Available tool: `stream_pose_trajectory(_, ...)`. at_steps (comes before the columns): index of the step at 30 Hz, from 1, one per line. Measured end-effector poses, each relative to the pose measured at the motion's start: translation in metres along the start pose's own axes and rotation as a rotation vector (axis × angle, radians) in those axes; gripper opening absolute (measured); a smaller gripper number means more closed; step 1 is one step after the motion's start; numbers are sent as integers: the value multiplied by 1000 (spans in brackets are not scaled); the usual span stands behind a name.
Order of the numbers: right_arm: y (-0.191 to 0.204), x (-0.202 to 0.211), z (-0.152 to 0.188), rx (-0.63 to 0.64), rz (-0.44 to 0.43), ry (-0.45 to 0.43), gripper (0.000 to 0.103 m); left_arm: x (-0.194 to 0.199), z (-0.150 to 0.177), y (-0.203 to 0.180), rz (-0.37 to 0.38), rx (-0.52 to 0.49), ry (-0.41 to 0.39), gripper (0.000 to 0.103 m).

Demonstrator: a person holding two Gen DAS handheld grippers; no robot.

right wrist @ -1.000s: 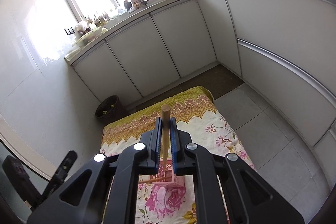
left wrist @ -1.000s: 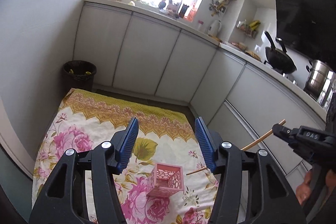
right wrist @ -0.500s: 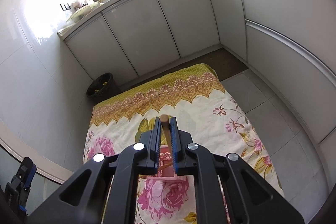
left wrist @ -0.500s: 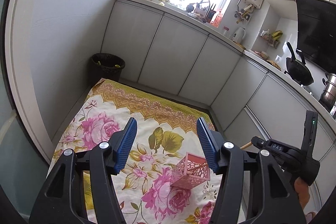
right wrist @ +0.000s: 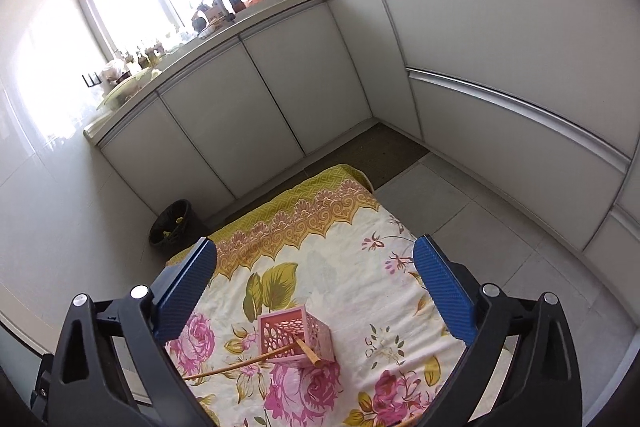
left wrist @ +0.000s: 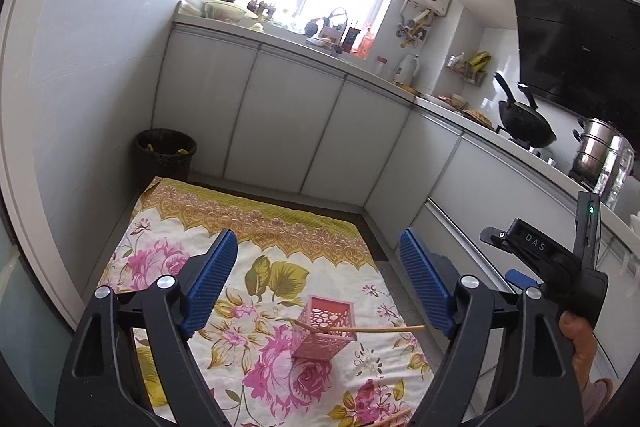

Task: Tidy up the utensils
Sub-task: 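Move the left tool back to the pile and grasp another chopstick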

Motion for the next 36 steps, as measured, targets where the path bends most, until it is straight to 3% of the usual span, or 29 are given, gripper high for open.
stream_pose_trajectory(3, -37, 14, 7, -88, 16, 44, 96, -2, 5, -23, 80, -66, 53, 88)
stream_pose_trajectory(6, -87, 27, 34, -180, 52, 99, 96, -10, 17, -48, 144, -141, 123, 89)
stream_pose_trajectory(10, -151, 43, 102, -227, 99, 150, 96, -28, 44, -82, 212, -245, 238, 92)
stream_pose_trajectory(14, -191, 66, 166, -238, 147, 108, 96, -47, 77, -114, 267, -364, 353, 93)
stream_pose_trajectory(15, -196, 67, 172, -239, 173, 120, 96, -52, 85, -122, 281, -395, 388, 93)
stream_pose_trajectory(16, -198, 69, 169, -260, 135, 111, 96, -58, 94, -129, 294, -428, 424, 93)
stream_pose_trajectory(19, -203, 79, 164, -244, 149, 27, 96, -78, 128, -151, 309, -549, 561, 93)
stream_pose_trajectory(22, -215, 68, 168, -318, 126, 99, 96, -102, 164, -167, 272, -696, 670, 93)
stream_pose_trajectory(26, -228, 69, 168, -395, 127, 89, 96, -140, 205, -173, 242, -806, 854, 93)
stream_pose_trajectory(28, -233, 68, 169, -427, 126, 101, 96, -155, 224, -173, 222, -863, 918, 89)
stream_pose_trajectory(29, -235, 66, 170, -443, 124, 106, 96, -163, 234, -175, 223, -888, 957, 79)
stream_pose_trajectory(30, -238, 65, 170, -458, 121, 112, 96, -172, 244, -175, 227, -908, 1003, 62)
stream_pose_trajectory(32, -242, 62, 172, -482, 116, 130, 96, -189, 265, -175, 219, -938, 1104, 42)
stream_pose_trajectory(36, -243, 56, 173, -487, 105, 157, 96, -215, 291, -171, 176, -963, 1220, 39)
Point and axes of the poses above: each gripper's, at about its wrist camera, not at the fingertips, and x roughly against the way its jaws point, y to its left, z to its underside, the point moved 1 cm from there along -x, roughly the way its jaws point, and after that the axes turned 2 degrees about x, right-handed, at the moved point
